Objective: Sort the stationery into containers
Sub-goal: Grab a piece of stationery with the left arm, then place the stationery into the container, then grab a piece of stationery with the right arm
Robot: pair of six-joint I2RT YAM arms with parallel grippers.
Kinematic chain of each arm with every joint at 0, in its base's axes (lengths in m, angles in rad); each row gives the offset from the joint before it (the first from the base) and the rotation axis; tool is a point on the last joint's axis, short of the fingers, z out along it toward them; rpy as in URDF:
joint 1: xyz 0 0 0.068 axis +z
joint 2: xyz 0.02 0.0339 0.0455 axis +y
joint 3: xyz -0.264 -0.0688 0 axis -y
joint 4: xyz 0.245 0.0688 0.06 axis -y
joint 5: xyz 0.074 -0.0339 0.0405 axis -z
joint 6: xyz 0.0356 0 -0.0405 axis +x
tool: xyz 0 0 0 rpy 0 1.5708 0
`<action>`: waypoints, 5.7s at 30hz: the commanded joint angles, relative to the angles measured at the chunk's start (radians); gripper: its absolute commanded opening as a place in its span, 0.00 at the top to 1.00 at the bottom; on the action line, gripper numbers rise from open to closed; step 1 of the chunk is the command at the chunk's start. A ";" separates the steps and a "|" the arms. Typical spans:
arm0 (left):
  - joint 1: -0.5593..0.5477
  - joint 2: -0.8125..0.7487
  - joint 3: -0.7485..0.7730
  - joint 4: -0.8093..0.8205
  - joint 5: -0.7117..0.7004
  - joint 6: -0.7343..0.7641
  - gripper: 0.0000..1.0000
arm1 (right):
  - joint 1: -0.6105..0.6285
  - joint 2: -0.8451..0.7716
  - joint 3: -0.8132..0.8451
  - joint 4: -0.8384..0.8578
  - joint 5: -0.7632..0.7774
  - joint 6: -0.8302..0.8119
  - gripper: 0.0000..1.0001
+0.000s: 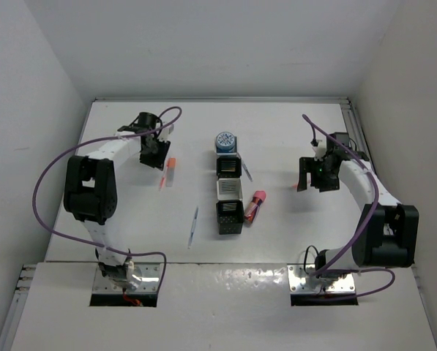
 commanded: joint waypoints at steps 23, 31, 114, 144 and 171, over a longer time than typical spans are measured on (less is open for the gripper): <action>-0.010 0.176 0.127 0.036 0.035 0.019 0.58 | -0.005 0.027 0.042 0.000 -0.032 0.003 0.25; -0.010 0.236 0.141 0.067 -0.020 0.001 0.62 | -0.005 0.032 0.053 -0.011 -0.048 0.003 0.30; -0.211 -0.370 0.072 0.391 0.285 0.023 0.28 | -0.014 0.256 0.219 -0.094 0.307 0.557 0.48; -0.006 -0.413 -0.157 0.478 0.464 -0.180 0.30 | -0.131 0.655 0.535 -0.170 0.198 0.617 0.47; 0.056 -0.531 -0.181 0.500 0.492 -0.219 0.22 | -0.111 0.353 0.469 -0.169 -0.124 0.606 1.00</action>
